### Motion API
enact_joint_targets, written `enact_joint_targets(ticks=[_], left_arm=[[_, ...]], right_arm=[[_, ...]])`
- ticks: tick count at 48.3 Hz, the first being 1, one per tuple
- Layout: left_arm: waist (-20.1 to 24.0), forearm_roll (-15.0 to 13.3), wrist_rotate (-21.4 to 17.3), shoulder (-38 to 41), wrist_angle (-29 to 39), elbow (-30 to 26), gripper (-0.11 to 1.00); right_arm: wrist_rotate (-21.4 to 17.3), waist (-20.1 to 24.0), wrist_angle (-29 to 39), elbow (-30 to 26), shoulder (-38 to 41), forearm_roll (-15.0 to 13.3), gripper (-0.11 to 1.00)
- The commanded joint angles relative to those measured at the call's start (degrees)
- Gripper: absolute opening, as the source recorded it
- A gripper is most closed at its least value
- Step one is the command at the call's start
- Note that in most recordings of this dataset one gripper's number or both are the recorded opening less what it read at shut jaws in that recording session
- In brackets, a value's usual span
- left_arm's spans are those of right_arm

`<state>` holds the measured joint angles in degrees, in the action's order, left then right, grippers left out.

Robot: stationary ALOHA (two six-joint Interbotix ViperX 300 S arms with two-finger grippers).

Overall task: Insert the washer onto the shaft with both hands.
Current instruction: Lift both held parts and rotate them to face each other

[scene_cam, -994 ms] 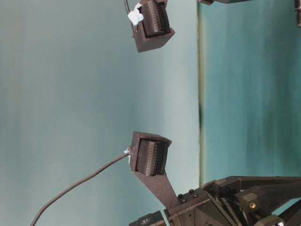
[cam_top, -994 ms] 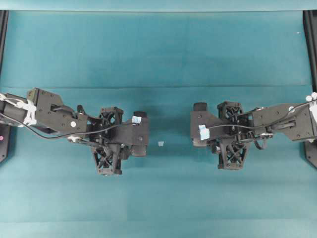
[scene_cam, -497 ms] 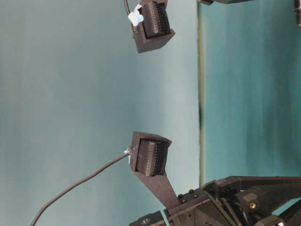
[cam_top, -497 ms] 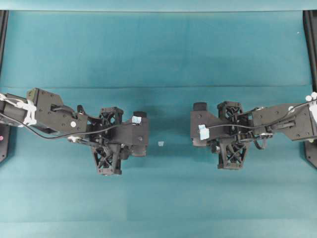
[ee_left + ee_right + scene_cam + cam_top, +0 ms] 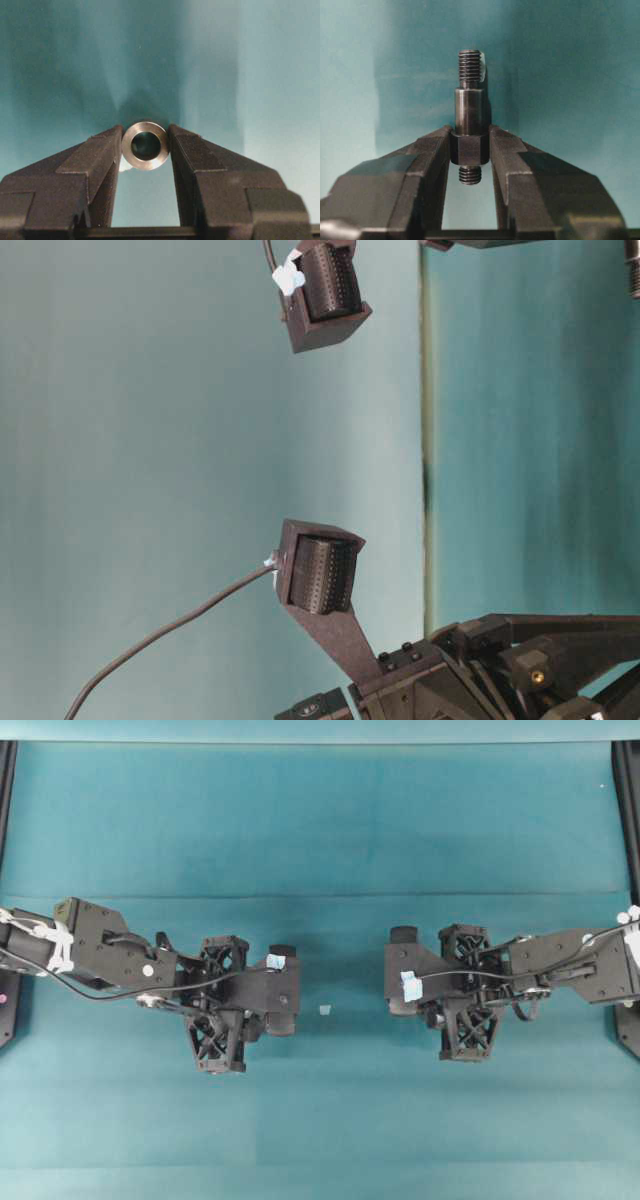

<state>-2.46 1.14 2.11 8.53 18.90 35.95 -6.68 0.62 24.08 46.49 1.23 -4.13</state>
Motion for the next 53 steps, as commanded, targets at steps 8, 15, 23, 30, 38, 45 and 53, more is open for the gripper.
enact_joint_targets(ticks=[8,15,23,30,38,45,53], left_arm=[[-0.18,0.00,0.09,-0.35,-0.09,-0.18,0.37],[-0.18,0.00,0.09,-0.44,-0.09,-0.18,0.37],[-0.18,0.09,0.00,-1.23,-0.44,-0.26,0.37],[-0.09,0.00,-0.09,-3.25,-1.14,0.09,0.37],[-0.09,0.00,-0.18,-5.01,-1.58,0.79,0.37],[-0.09,0.00,-0.26,-7.12,-3.60,1.49,0.37],[-0.09,0.09,-0.18,-9.58,-8.00,3.60,0.37]], right_arm=[[0.53,-1.14,-0.09,0.00,0.44,-0.44,0.00],[0.62,-1.23,-0.44,0.00,0.44,-0.44,0.00],[0.44,-1.14,-2.29,0.09,0.18,-0.35,0.00],[0.26,-1.14,-5.10,0.26,-1.14,-0.26,0.00],[-0.18,-1.14,-6.94,0.70,-3.08,-0.18,0.00],[-0.62,-1.05,-8.26,1.49,-5.27,-0.18,0.00],[-1.49,-0.62,-12.39,3.69,-7.82,-0.18,0.00]])
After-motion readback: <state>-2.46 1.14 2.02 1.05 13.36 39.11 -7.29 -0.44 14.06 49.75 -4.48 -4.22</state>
